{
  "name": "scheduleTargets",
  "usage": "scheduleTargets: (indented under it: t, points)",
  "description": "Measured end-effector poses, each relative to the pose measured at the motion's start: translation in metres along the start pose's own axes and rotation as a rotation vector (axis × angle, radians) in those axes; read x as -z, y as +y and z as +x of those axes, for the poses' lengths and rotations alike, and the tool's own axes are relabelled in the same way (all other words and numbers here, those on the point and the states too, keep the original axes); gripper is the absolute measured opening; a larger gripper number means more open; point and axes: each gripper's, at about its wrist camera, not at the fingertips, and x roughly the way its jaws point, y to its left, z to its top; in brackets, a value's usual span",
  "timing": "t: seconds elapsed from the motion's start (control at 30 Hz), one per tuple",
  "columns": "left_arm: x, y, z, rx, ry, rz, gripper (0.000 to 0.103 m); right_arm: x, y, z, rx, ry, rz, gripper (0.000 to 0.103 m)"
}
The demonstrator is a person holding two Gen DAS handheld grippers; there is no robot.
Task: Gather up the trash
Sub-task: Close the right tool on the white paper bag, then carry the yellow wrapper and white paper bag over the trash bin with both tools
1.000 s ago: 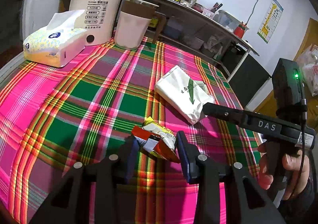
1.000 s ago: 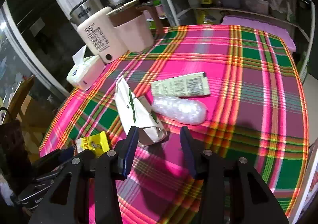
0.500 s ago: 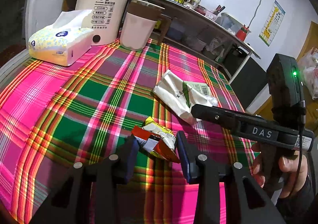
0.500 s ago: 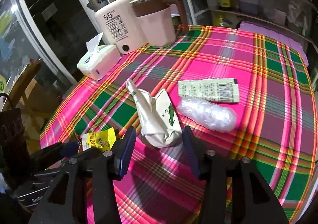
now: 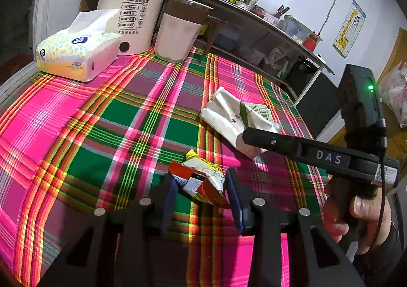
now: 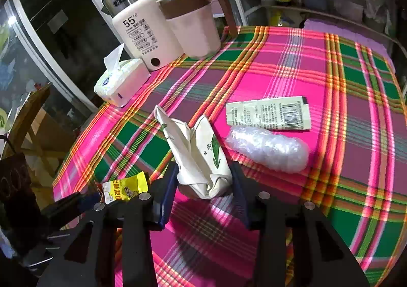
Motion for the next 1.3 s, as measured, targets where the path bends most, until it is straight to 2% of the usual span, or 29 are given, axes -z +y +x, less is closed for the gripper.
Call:
scheduleTargets:
  t: [0.43, 1.3]
  points:
    - [0.007, -0.022, -0.012, 0.015, -0.006, 0.043, 0.04, 0.033, 0.001, -0.051, 0.056, -0.086, 0.014, 0.041]
    - [0.032, -0.119, -0.051, 0.121, -0.012, 0.234, 0.04, 0.116, -0.018, -0.178, 0.149, -0.256, 0.133, 0.041]
